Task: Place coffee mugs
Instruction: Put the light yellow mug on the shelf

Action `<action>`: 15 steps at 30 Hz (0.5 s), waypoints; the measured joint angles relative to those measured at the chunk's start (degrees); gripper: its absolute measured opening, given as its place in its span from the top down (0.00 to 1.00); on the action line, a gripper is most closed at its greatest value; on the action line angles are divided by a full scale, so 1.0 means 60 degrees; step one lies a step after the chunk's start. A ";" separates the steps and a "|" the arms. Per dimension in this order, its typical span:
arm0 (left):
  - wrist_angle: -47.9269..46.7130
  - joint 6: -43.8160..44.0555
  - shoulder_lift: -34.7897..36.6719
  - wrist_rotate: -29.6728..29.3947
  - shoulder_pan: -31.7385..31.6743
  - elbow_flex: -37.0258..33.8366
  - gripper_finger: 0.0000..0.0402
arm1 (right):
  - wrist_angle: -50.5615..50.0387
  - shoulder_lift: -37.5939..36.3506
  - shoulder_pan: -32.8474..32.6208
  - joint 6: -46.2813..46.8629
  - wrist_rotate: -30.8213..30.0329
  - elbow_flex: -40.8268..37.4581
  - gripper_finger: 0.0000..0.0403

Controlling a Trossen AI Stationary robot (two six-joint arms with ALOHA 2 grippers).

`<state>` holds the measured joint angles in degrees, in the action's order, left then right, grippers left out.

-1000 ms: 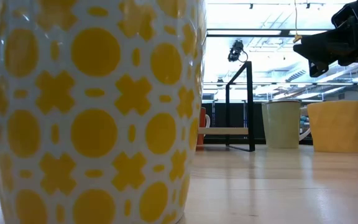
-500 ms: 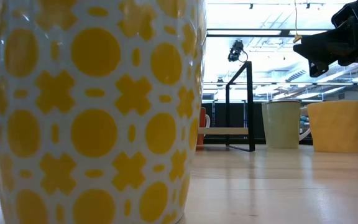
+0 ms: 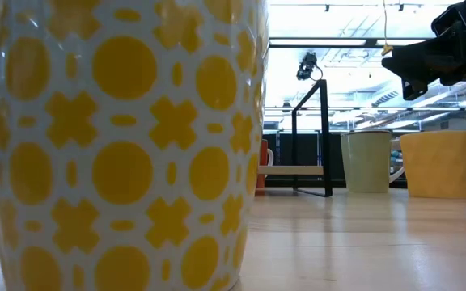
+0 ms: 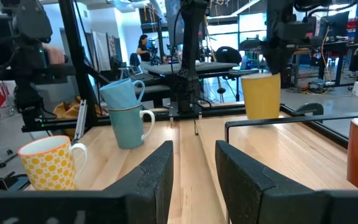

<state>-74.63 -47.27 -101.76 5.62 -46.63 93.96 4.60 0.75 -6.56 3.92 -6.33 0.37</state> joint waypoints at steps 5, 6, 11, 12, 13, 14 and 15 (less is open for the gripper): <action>0.0201 -0.0010 0.0000 -0.0247 -0.0003 -0.0291 0.94 | -0.0004 0.0001 0.0001 0.0000 0.0000 0.0001 0.69; 0.0213 -0.0009 0.0003 -0.0297 -0.0004 -0.0319 0.94 | -0.0002 -0.0003 -0.0001 0.0002 0.0002 0.0000 0.69; 0.0277 0.0000 0.0012 -0.0405 0.0000 -0.0363 0.94 | 0.0000 -0.0001 0.0000 0.0002 0.0000 0.0000 0.69; 0.0304 0.0009 0.0012 -0.0412 0.0000 -0.0370 0.93 | -0.0003 0.0001 -0.0001 0.0004 0.0000 0.0001 0.69; 0.0328 0.0018 0.0012 -0.0425 0.0000 -0.0376 0.93 | 0.0000 -0.0003 0.0003 0.0002 0.0002 0.0001 0.69; 0.0346 0.0015 0.0012 -0.0443 0.0000 -0.0380 0.92 | -0.0004 -0.0003 0.0000 0.0004 0.0000 0.0001 0.69; 0.0370 0.0015 0.0012 -0.0469 0.0000 -0.0387 0.90 | -0.0003 0.0001 -0.0001 0.0004 0.0003 -0.0002 0.69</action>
<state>-72.41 -47.18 -101.69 2.81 -46.63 91.64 4.58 0.75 -6.57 3.95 -6.31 0.36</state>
